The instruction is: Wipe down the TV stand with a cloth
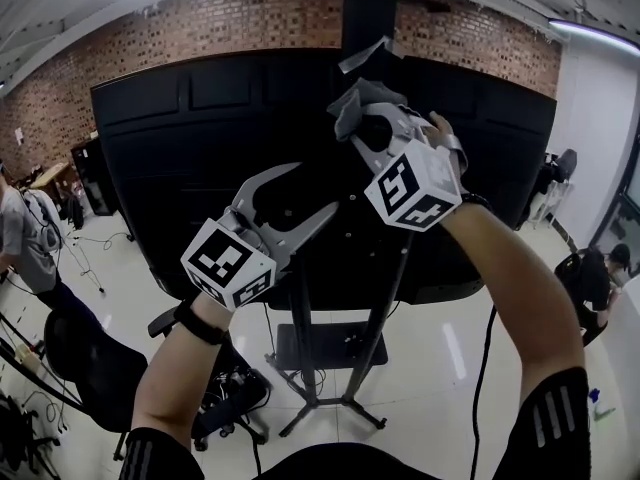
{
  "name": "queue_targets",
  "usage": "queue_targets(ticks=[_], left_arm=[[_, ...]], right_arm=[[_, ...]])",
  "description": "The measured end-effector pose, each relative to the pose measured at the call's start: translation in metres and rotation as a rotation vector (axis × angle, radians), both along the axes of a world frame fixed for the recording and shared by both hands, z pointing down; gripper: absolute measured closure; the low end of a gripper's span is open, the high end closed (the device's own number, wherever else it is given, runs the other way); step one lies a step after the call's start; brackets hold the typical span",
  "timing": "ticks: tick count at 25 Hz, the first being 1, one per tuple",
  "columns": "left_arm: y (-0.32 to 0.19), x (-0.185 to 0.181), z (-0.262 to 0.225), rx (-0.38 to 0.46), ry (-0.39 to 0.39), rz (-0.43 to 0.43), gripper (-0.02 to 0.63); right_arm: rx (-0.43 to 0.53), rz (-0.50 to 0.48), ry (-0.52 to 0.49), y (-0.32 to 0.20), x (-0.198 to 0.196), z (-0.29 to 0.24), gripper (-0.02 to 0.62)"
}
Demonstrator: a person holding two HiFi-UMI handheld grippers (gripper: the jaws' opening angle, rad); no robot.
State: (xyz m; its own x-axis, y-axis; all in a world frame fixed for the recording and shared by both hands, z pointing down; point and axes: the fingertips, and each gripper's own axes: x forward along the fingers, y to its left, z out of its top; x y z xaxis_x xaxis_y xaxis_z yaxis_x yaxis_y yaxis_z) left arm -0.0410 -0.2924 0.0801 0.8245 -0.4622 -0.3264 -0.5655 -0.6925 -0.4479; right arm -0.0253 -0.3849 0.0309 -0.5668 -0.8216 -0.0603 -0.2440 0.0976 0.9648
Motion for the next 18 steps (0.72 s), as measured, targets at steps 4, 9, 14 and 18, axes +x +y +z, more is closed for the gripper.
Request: queue_targets(ticks=[4,9,14,18], left_arm=[[0.003,-0.001,0.017,-0.021,0.004,-0.003,0.328],[0.005,-0.001,0.045,-0.046,0.008,-0.003,0.328],[0.002,-0.004,0.076,-0.102,0.023,-0.003,0.328],[0.003,-0.01,0.095,-0.13,0.027,-0.033,0.33]], right_arm=[[-0.031,0.042,0.037,-0.004,0.004,0.036,0.571],[-0.019,0.103,0.121,-0.007,0.008,0.077,0.571],[-0.048,0.127,0.202,-0.007,0.003,0.12,0.572],[-0.03,0.157,0.273,-0.006,0.001,0.153,0.572]])
